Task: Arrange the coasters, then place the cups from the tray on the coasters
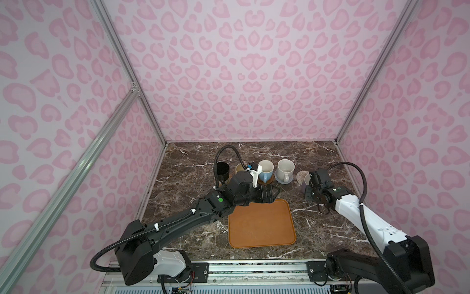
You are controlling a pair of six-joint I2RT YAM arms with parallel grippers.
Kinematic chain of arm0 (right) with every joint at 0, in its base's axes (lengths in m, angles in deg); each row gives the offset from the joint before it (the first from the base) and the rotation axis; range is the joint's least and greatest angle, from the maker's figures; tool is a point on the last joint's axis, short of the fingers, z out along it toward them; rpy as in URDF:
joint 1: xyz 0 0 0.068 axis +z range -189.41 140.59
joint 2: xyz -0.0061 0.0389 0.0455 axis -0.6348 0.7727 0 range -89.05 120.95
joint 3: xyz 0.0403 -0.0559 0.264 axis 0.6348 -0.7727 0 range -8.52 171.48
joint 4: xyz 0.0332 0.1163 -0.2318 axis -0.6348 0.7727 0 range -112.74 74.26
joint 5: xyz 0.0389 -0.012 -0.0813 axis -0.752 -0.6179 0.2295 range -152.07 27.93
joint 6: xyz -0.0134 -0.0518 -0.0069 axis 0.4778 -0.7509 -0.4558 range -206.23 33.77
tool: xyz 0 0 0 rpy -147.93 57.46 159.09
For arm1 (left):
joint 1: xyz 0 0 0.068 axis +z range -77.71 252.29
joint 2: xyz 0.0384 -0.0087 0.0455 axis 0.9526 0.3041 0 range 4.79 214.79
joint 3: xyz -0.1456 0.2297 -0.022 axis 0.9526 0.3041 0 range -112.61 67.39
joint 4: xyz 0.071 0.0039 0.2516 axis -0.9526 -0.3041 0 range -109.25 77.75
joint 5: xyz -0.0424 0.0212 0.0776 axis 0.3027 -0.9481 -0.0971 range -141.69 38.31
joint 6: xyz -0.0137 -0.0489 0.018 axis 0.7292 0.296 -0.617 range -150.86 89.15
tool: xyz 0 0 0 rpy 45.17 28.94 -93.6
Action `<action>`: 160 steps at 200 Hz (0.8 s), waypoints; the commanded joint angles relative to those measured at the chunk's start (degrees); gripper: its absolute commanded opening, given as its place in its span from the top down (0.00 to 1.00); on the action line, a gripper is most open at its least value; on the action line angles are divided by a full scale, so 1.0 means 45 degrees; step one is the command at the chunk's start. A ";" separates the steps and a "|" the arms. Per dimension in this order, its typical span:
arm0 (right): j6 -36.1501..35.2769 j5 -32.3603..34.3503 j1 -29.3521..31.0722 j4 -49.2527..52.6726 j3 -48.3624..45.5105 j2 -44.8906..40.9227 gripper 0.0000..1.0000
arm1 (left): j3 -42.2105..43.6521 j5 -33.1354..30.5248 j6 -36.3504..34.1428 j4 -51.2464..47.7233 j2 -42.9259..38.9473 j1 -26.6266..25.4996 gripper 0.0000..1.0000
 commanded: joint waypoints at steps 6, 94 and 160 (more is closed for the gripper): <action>-0.0597 -0.0561 -0.0773 -0.1229 0.1167 0.1361 1.00 | -0.0339 0.0569 -0.0154 0.0516 0.0558 0.0207 0.03; -0.0935 0.0173 -0.1092 -0.1675 0.3265 0.4886 1.00 | -0.0635 0.0831 -0.0277 0.0505 0.1222 0.0297 0.03; -0.1084 0.0167 -0.1094 -0.1878 0.2926 0.5110 1.00 | -0.0678 0.1078 -0.0205 0.0669 0.1609 0.0327 0.03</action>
